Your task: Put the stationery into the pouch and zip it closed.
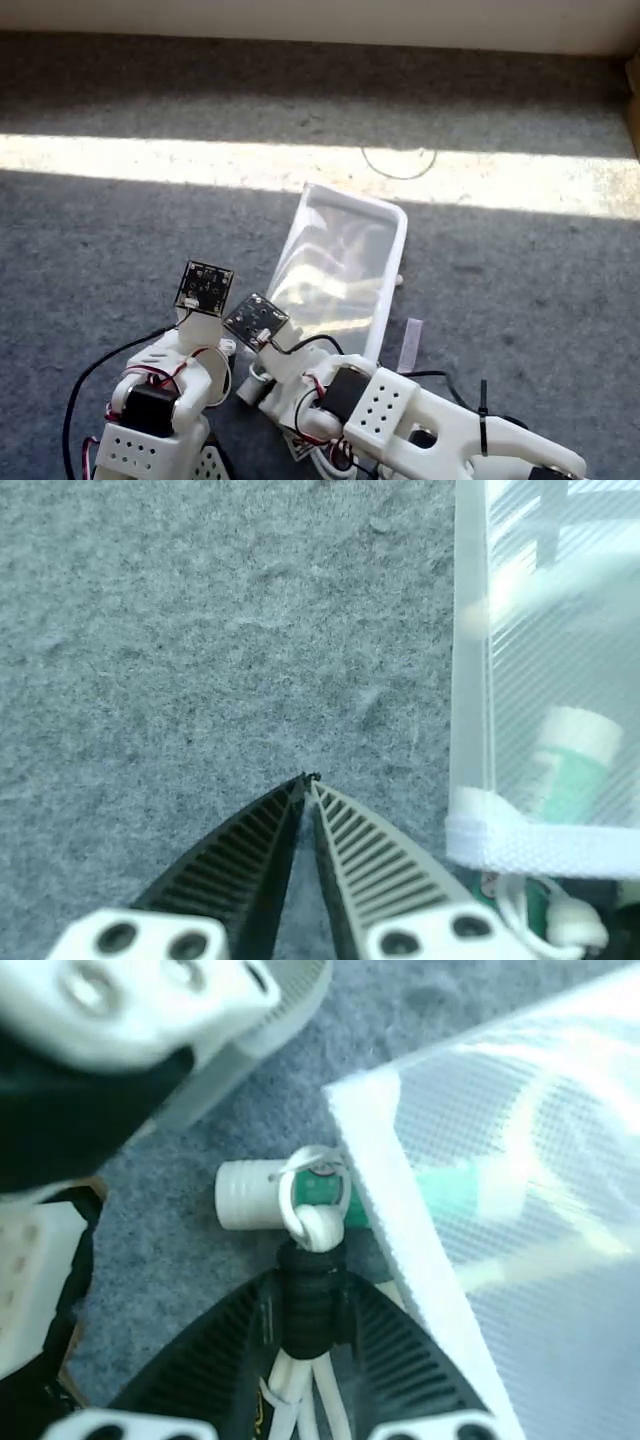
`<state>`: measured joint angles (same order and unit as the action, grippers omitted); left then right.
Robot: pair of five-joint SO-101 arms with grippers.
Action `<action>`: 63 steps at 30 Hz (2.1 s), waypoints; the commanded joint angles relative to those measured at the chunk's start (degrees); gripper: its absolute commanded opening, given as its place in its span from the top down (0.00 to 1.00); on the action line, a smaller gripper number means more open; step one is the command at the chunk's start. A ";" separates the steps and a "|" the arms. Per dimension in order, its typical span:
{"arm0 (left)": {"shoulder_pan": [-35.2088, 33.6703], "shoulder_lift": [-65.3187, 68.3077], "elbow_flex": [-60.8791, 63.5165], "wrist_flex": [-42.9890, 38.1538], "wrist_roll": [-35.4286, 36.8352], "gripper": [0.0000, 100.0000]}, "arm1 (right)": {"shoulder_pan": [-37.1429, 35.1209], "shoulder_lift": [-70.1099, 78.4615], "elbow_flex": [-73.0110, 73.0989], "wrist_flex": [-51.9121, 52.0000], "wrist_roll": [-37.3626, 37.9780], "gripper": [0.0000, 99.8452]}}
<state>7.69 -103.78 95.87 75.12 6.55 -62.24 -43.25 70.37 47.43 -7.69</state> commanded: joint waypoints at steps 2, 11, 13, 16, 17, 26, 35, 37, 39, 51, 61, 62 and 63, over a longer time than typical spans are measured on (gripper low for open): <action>-0.48 -0.31 1.36 0.26 0.44 0.99 | 2.51 -0.84 -3.03 6.64 5.54 0.99; -0.48 -0.31 1.36 0.26 0.44 0.99 | 10.95 -11.21 -10.24 17.71 14.07 0.99; -0.48 -0.31 1.36 0.26 0.44 0.99 | 12.53 -13.76 -10.15 17.71 14.07 0.99; -0.48 -0.31 1.36 0.26 0.44 0.99 | 14.55 -16.92 -10.15 17.45 13.89 0.99; -0.48 -0.31 1.36 0.26 0.44 0.99 | 15.08 -17.89 -10.15 17.36 13.80 0.99; -0.48 -0.31 1.36 0.26 0.44 0.99 | 15.25 -22.99 -10.07 17.27 13.80 0.99; -0.48 -0.31 1.36 0.26 0.44 0.99 | 15.34 -27.38 -9.98 17.45 13.80 0.99; -0.48 -0.31 1.36 0.26 0.44 0.99 | 15.34 -28.62 -9.89 17.54 13.80 0.99; -0.48 -0.31 1.36 0.26 0.44 0.99 | 15.43 -30.37 -9.36 17.63 13.80 0.99; -0.48 -0.31 1.36 0.26 0.44 0.99 | 23.34 -45.23 -4.70 17.27 13.80 0.99; -0.48 -0.31 1.36 0.26 0.44 0.99 | 27.82 -50.68 -1.98 15.43 13.80 0.99; -0.48 -0.31 1.36 0.26 0.44 0.99 | 27.82 -51.03 -1.80 15.25 13.80 0.99; -0.22 -0.31 1.36 0.26 0.62 0.99 | 27.82 -51.47 -1.71 15.25 13.80 0.99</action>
<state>7.69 -103.78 95.87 75.12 6.55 -35.25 -93.19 69.14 64.48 5.85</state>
